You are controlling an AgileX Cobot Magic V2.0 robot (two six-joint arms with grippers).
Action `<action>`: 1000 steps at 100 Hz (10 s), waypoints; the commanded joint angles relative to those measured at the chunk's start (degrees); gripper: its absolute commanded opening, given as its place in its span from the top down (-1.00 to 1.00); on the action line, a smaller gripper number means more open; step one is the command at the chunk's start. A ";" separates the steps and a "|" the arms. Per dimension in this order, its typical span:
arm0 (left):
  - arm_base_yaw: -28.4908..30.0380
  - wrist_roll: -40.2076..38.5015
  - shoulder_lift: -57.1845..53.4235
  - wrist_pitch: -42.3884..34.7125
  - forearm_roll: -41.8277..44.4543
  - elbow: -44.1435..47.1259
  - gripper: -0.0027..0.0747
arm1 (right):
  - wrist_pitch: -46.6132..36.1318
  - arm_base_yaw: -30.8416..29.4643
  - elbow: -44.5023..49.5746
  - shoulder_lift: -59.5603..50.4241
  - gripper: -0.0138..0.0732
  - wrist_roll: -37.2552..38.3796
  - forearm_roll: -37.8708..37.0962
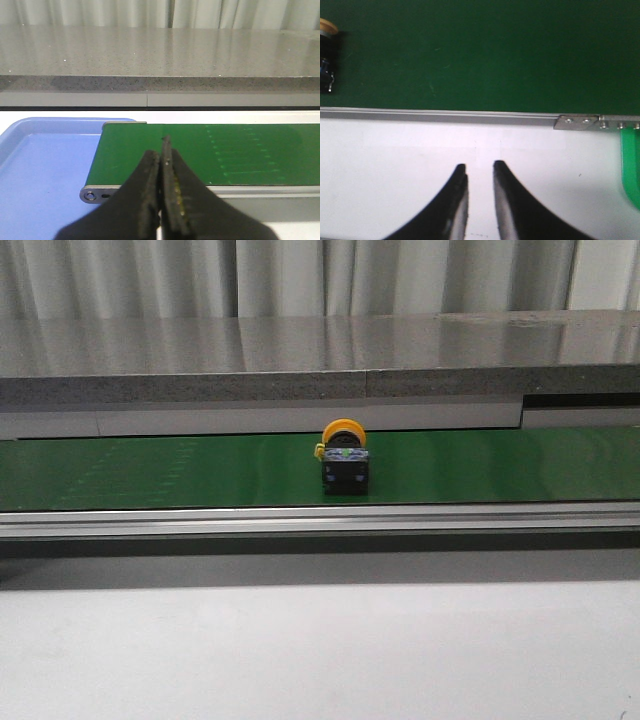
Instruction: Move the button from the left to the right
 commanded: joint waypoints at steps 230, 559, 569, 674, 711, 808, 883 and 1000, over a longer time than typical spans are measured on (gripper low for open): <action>-0.36 -0.03 0.52 -4.00 -0.26 -1.60 0.98 | -7.01 6.40 -20.78 27.52 0.26 -2.54 -14.09; -0.36 -0.03 0.52 -4.00 -0.26 -1.60 0.98 | -23.74 3.03 18.72 -33.92 0.38 1.03 -6.55; -0.36 -0.03 0.52 -4.00 -0.26 -1.60 0.98 | -22.76 3.03 18.72 -34.23 0.75 1.03 -6.55; -0.36 -0.03 0.52 -4.00 -0.26 -1.60 0.98 | -25.99 3.03 20.56 -36.31 0.84 0.92 -9.32; -0.36 -0.03 0.52 -4.00 -0.26 -1.60 0.98 | -39.67 3.03 38.31 -52.25 0.84 0.97 -10.11; -0.36 -0.03 0.52 -4.00 -0.26 -1.60 0.98 | -42.43 2.99 47.80 -62.63 0.84 0.97 -10.11; -0.36 -0.03 0.52 -5.90 -0.26 -1.60 0.98 | -42.43 2.99 47.80 -62.63 0.84 0.97 -10.11; -0.36 -6.71 -9.09 -20.22 5.87 14.43 0.98 | -42.43 2.99 47.80 -62.63 0.84 0.97 -10.11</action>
